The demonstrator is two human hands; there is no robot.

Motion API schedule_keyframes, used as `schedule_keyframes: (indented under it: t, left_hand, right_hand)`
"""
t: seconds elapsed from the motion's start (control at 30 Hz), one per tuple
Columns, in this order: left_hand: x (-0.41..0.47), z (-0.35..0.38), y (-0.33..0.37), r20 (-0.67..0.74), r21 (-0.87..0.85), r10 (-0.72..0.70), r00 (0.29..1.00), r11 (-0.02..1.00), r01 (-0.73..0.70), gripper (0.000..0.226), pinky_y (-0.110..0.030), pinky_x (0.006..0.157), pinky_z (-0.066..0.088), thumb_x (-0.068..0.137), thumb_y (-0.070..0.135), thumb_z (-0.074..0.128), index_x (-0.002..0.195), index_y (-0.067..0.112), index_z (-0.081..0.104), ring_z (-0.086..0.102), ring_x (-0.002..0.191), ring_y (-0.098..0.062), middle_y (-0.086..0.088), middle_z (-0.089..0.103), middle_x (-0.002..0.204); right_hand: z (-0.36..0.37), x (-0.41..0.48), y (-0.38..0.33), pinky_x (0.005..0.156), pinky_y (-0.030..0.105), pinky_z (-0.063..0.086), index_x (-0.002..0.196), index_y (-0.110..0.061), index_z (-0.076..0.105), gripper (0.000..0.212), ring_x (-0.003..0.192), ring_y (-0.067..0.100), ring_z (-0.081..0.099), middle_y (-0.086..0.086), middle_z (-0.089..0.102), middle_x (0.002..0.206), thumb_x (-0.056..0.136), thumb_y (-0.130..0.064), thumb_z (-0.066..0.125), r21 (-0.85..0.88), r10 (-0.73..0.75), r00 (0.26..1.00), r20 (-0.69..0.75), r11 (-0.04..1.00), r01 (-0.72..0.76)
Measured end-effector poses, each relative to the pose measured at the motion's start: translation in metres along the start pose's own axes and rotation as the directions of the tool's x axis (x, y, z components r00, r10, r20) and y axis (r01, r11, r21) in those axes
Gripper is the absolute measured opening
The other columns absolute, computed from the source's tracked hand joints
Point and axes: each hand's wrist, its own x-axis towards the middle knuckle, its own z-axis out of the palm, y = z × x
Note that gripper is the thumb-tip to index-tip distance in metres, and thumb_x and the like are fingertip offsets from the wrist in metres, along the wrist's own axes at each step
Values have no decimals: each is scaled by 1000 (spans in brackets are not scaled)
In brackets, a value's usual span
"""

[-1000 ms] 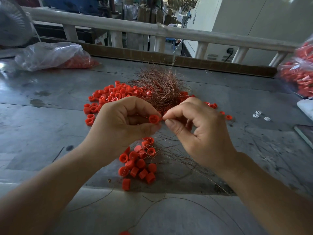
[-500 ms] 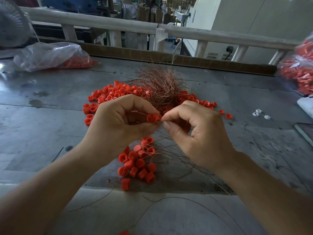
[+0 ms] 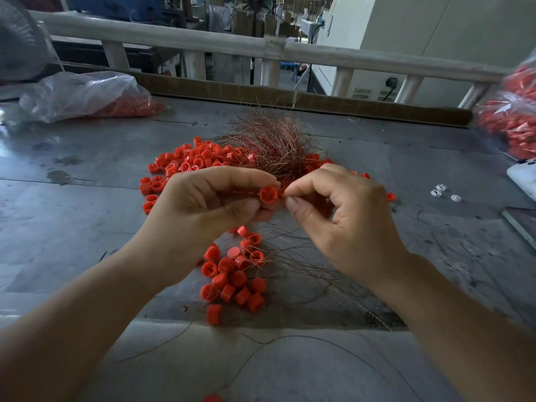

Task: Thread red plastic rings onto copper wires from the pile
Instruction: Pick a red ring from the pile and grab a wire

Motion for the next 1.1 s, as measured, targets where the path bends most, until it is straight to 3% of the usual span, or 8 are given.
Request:
schedule_keyframes:
  t: [0.2,0.57,0.8,1.0,1.1]
  left_hand:
    - [0,0,0,-4,-8,-11,1000,1000,11,31,-23,75,54,71,3,58,95,18,72,69,88,-22,-5,73,91]
    - [0,0,2,-18,-18,-11,1000,1000,11,29,-22,72,55,68,9,63,92,20,74,70,84,-21,-5,74,88]
    - [-1,1,5,-14,-34,-16,1000,999,15,27,-22,70,55,65,7,70,91,14,72,71,82,-22,-7,73,85]
    - [0,0,6,21,-84,-60,998,995,61,30,-19,64,54,58,6,77,86,18,75,70,75,-16,-5,73,78]
    - [0,0,6,34,-150,-80,996,985,84,27,-19,64,54,58,12,68,84,16,75,70,75,-15,-4,73,77]
  right_hand:
    - [0,0,0,55,10,37,76,-8,68,7,60,7,48,-6,53,67,78,-11,61,-18,-11,1000,2,1000,11]
    - [-1,0,-1,55,11,37,76,-9,67,7,59,1,46,-9,51,67,78,-12,61,-21,-7,1000,10,1000,7]
    - [-2,0,-2,54,13,38,77,-8,68,7,63,10,49,-7,52,67,78,-11,61,-13,-10,999,31,1000,11]
    - [-4,1,-3,57,10,39,79,-14,68,11,66,9,54,-7,59,71,76,-10,58,121,80,992,97,988,-92]
    - [-5,1,-2,54,12,41,79,-24,61,14,62,7,54,-9,59,68,79,-10,63,234,147,977,153,955,-180]
